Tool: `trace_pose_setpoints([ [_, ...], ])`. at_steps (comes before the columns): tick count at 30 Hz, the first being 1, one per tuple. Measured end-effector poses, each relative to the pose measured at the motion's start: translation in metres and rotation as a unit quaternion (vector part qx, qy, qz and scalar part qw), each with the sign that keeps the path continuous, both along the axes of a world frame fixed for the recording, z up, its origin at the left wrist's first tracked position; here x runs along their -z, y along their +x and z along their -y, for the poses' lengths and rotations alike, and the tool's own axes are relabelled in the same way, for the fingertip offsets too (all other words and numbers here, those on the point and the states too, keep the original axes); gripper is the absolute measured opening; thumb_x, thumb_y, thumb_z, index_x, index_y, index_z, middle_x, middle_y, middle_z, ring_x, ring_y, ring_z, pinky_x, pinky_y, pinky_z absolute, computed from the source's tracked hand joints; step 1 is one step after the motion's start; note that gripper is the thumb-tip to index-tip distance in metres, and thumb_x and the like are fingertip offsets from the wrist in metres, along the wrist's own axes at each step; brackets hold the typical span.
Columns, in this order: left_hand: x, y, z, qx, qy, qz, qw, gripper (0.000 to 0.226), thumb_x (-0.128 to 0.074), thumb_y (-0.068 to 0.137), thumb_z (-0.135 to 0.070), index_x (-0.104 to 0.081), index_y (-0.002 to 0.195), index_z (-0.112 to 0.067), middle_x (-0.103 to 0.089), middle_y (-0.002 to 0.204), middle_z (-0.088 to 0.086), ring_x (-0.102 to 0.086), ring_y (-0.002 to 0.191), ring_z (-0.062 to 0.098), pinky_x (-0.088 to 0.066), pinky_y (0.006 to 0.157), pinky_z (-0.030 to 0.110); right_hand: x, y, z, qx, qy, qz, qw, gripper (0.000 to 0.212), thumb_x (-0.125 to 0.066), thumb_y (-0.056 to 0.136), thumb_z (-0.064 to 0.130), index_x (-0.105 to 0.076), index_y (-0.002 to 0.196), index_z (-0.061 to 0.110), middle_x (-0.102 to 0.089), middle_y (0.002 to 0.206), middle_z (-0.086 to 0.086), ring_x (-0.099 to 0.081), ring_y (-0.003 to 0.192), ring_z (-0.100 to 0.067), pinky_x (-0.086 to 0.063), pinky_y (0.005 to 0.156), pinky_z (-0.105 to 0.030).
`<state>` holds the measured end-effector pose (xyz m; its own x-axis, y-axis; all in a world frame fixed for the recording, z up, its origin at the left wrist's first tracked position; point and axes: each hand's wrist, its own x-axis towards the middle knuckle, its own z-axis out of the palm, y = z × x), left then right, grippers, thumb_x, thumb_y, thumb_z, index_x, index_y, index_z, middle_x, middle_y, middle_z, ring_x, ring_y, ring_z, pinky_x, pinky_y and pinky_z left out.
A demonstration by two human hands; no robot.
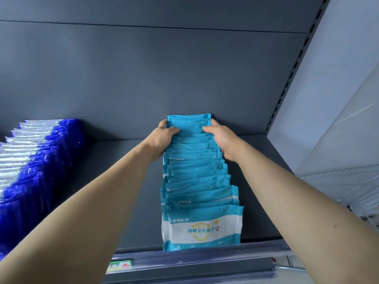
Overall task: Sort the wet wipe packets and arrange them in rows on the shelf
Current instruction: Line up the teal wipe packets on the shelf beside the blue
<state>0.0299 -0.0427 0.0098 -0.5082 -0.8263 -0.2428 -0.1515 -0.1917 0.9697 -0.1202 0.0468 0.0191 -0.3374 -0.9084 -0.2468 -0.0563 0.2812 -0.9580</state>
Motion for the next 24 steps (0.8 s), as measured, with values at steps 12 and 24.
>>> trace_pose_setpoints([
  [12,-0.031,0.059,-0.063,0.05,-0.326,0.214,0.919,0.05,-0.049,0.097,-0.035,-0.039,0.14,-0.012,-0.038,0.142,0.0,-0.042,0.127,0.017,-0.031,0.092,0.021,-0.05,0.032,-0.082,-0.079,0.077,-0.403,0.909,0.053,-0.036,0.101,0.037,-0.03,0.144,0.007,-0.027,0.154,0.002,-0.031,0.139,-0.018,-0.029,0.105,-0.031],
  [24,0.021,0.119,-0.142,0.202,-0.538,0.343,0.743,0.11,0.009,0.064,-0.088,-0.005,0.153,-0.025,-0.002,0.16,-0.007,-0.013,0.145,0.015,-0.012,0.119,0.037,0.0,0.096,-0.153,-0.165,0.046,-0.644,0.746,0.058,-0.01,0.101,0.045,-0.006,0.154,0.02,-0.001,0.162,0.004,0.001,0.148,-0.01,0.001,0.121,-0.031],
])
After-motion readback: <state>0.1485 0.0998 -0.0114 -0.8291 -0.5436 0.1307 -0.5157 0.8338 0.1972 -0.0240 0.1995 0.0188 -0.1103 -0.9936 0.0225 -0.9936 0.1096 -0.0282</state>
